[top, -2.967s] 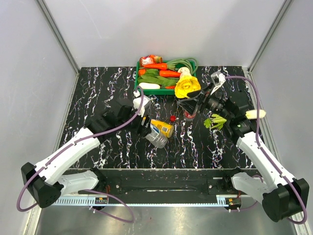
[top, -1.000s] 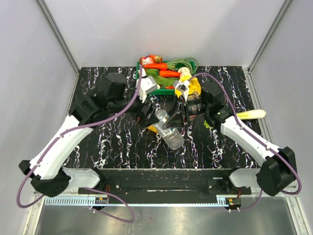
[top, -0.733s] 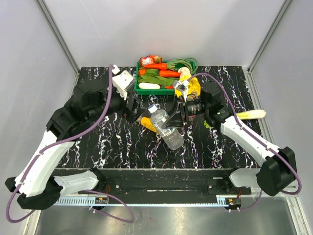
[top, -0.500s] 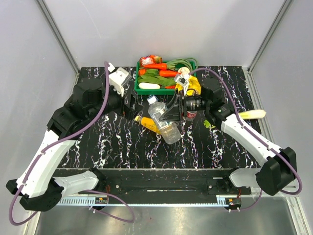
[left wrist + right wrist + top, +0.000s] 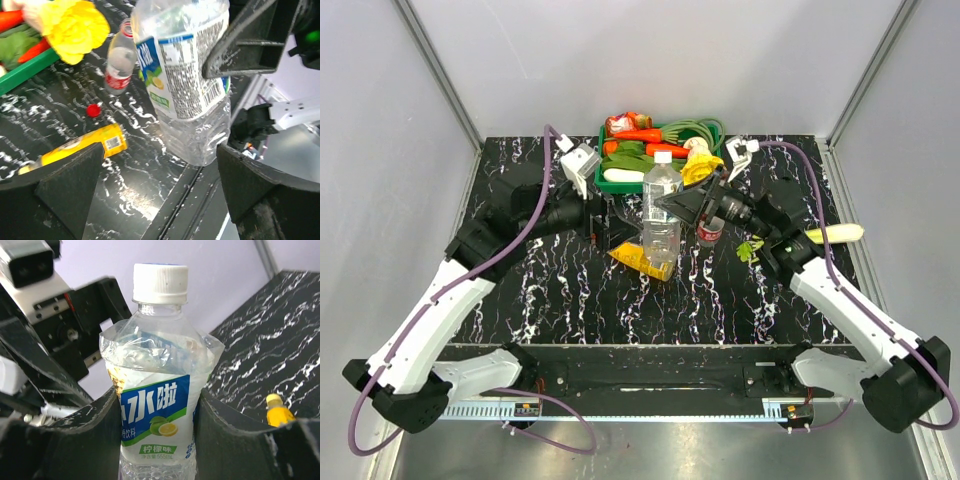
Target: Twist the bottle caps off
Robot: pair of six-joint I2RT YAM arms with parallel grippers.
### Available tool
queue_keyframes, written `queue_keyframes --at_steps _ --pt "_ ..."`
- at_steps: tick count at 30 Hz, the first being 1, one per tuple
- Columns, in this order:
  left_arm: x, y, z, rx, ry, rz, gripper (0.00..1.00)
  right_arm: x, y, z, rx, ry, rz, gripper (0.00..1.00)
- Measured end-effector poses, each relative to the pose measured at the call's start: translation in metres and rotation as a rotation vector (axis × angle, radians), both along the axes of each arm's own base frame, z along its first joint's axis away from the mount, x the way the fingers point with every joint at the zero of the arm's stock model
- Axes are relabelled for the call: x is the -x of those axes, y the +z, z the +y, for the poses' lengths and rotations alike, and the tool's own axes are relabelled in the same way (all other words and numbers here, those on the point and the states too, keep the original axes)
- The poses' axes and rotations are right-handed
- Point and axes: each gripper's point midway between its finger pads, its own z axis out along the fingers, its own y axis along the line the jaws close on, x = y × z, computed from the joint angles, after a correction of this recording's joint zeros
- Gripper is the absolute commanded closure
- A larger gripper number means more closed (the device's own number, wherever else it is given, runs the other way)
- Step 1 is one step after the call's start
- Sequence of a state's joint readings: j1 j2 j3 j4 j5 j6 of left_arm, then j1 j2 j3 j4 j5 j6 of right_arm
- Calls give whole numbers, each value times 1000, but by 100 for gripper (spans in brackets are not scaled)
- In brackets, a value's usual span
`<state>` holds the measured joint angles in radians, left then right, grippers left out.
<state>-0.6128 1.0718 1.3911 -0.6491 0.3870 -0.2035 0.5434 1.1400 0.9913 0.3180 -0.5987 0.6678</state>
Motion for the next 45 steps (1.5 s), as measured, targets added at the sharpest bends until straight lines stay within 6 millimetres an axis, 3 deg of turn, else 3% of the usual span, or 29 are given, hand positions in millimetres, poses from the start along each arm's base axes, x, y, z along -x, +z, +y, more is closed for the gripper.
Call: queue_keyframes --at_steps 5,14,24,26,30,36,40,45 --pt "11 7 -21 102 -117 23 1 -2 20 -12 -123 -83 -12 55" --pt "15 4 -56 223 -297 109 1 -2 32 -19 -239 -106 -15 55" --pt "18 7 -70 289 -387 140 1 6 55 -27 -307 -109 -68 54" --pt "19 4 -75 299 -407 155 4 6 55 -27 -310 -110 -66 54" --pt "24 -2 -84 317 -440 189 24 5 55 -27 -316 -115 -60 53" --pt "28 -1 -89 341 -460 203 39 4 56 -27 -323 -114 -55 50" --pt "27 -1 -89 344 -459 202 41 4 56 -27 -325 -113 -57 38" --pt "24 -9 -87 308 -434 184 41 2 51 -26 -301 -124 -62 5"
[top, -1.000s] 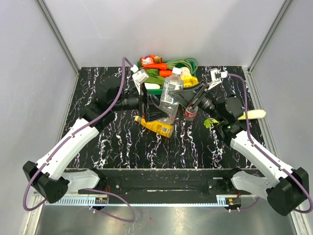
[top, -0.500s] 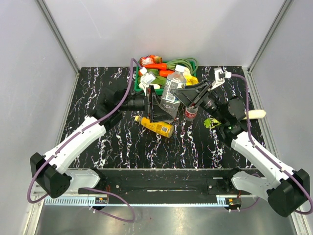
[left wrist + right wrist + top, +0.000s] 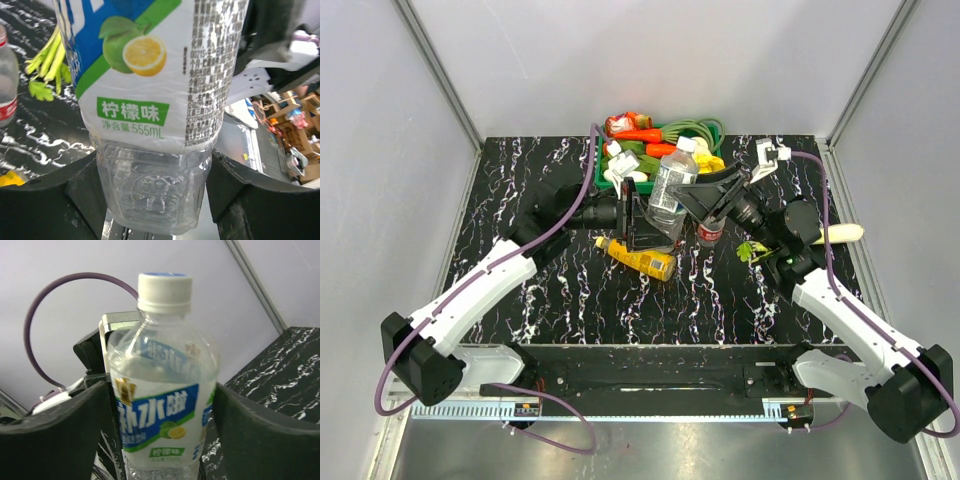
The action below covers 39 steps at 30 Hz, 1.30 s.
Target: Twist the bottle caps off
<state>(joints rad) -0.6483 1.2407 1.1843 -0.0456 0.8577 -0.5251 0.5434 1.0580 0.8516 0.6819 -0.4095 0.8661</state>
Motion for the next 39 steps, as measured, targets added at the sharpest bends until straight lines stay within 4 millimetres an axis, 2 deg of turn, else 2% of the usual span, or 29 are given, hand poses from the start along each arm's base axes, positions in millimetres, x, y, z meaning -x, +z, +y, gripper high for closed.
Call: queue_keyframes --at_steps 2,7,12,21,24,27,29,39 --pt "-2 -9 3 -41 24 1 41 0 -3 0 14 -7 3 0" --pt "-9 -30 13 -152 88 -25 41 -3 -17 -1 85 -33 27 0" --pt "-14 -50 32 -273 172 -47 41 -11 -27 -2 142 -66 68 0" --pt "-23 -92 66 -521 332 -80 42 -28 -29 -1 180 -119 121 0" --pt "-21 -104 71 -593 362 -103 42 -36 -38 3 204 -118 154 1" --pt "-18 -115 76 -659 390 -131 43 -45 -51 8 232 -119 198 6" --pt "-17 -118 80 -691 411 -151 43 -49 -58 10 248 -120 226 11" --pt "-23 -118 90 -777 522 -257 43 -67 -86 19 266 -124 352 23"
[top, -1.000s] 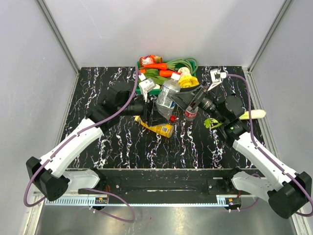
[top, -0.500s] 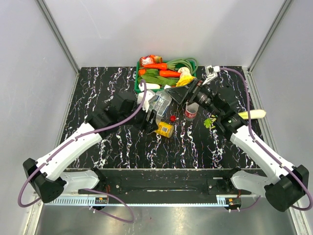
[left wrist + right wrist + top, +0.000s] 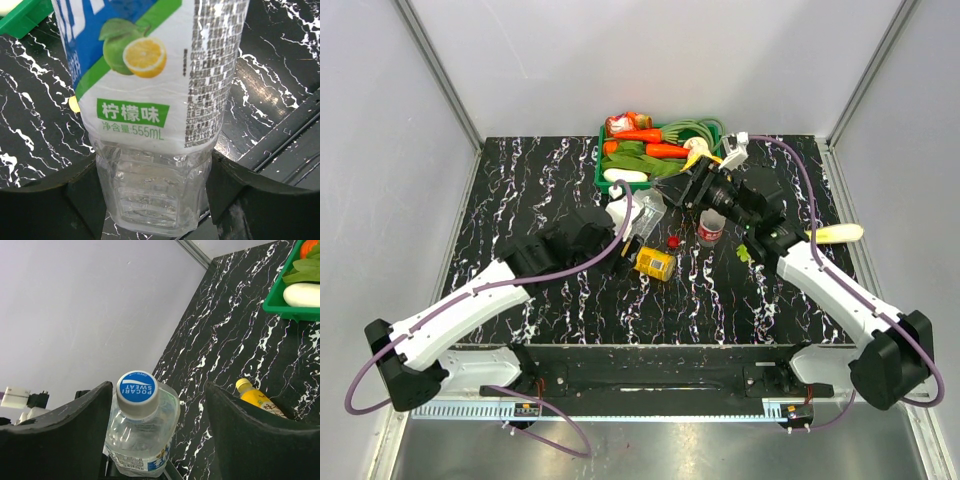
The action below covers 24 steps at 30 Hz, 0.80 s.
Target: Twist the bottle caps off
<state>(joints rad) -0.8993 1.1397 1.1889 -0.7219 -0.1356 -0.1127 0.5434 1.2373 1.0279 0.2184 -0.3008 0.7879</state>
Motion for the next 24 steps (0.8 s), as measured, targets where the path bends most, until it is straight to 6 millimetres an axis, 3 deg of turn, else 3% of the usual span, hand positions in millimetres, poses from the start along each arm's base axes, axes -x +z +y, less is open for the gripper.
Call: queue_keyframes --at_steps 10,24 --pt "4 -6 3 -54 9 -9 43 -8 -10 12 -10 34 54 35" --pt "5 -17 1 -104 9 0 43 -3 -3 17 -38 76 48 51"
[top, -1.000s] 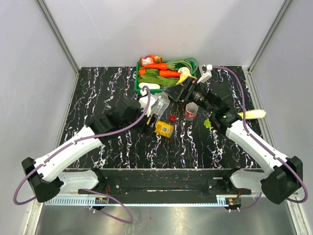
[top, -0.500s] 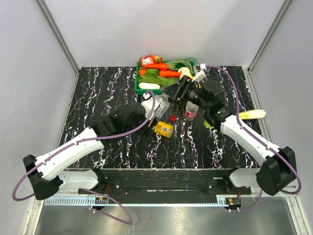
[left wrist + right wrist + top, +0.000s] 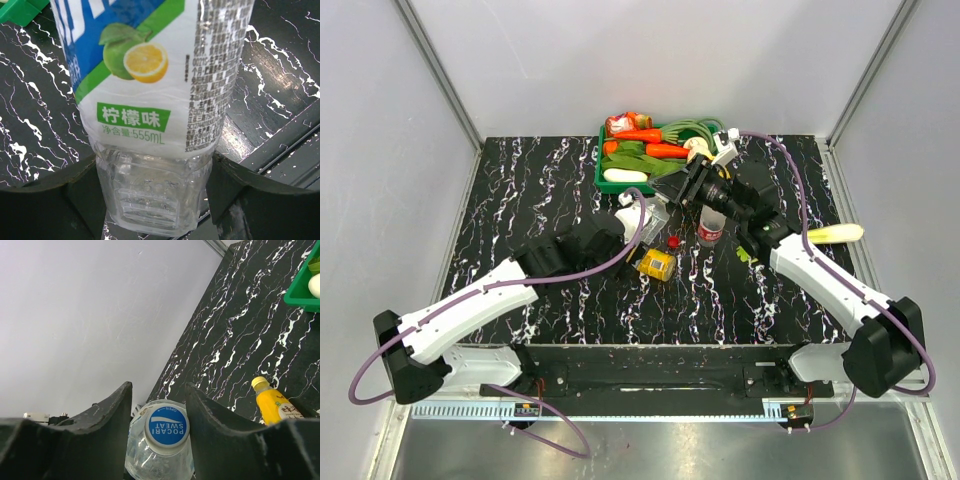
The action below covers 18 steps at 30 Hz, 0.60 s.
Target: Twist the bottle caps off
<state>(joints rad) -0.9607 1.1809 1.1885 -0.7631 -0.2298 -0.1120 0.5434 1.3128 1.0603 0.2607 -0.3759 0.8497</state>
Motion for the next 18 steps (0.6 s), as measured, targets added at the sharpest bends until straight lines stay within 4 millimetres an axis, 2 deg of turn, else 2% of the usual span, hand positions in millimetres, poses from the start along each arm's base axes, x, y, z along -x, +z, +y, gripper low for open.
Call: queue_keyframes --at_steps 4,7,8,14,18 --pt "0 0 1 -5 6 -2 43 -1 -3 1 3 5 5 64" --pt "0 -1 3 -10 9 -2 43 -2 -6 2 6 8 11 82" --pt "-1 -1 3 -11 10 -2 43 -2 -6 2 6 7 14 85" --pt "-1 -1 3 -12 11 -3 42 -2 -6 2 7 8 10 100" --pt "-1 -3 2 -9 15 -1 41 -2 -6 2 11 9 6 100"
